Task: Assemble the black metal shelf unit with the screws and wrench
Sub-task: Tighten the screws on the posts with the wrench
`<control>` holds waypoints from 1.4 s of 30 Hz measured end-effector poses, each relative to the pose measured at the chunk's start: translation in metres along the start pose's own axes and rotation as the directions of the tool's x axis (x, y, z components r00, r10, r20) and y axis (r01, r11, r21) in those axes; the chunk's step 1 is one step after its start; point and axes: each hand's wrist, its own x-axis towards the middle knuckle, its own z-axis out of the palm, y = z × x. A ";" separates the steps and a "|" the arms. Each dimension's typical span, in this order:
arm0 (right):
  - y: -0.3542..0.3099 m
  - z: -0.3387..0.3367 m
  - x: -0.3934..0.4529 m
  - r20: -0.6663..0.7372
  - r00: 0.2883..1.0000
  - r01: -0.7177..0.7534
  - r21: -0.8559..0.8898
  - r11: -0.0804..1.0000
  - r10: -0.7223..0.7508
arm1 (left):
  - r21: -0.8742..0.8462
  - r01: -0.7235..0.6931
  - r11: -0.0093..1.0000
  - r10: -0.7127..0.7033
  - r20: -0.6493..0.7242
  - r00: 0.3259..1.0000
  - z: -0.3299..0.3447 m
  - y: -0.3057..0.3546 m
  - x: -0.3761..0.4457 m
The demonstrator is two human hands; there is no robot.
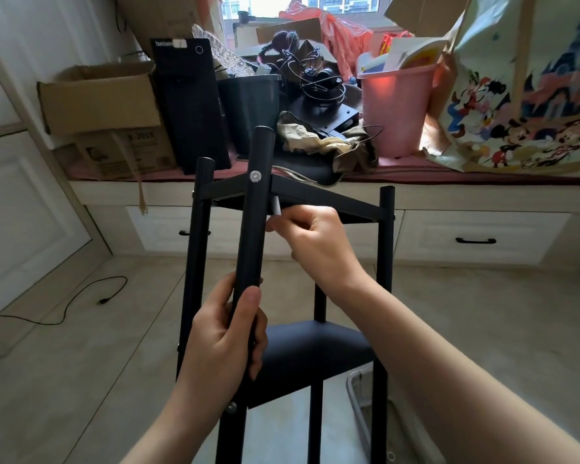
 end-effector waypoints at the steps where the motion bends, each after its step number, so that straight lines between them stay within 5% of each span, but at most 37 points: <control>1: -0.001 -0.002 0.000 -0.002 1.000 0.001 -0.003 1.000 -0.001 | 0.001 -0.003 1.000 0.003 0.000 1.000 0.000 0.000 0.000; 19: -0.007 -0.005 0.001 0.035 0.999 0.008 0.033 0.999 -0.009 | -0.006 -0.004 1.000 0.003 -0.005 1.000 0.001 0.003 -0.002; 33: 0.010 0.030 -0.002 -0.217 0.952 0.228 0.041 0.973 -0.214 | 0.011 0.009 1.000 -0.009 0.005 1.000 0.005 0.008 -0.005; 42: 0.011 0.034 0.000 -0.234 0.949 0.242 0.106 0.964 -0.212 | 0.014 0.002 1.000 -0.003 0.020 1.000 0.002 0.005 -0.004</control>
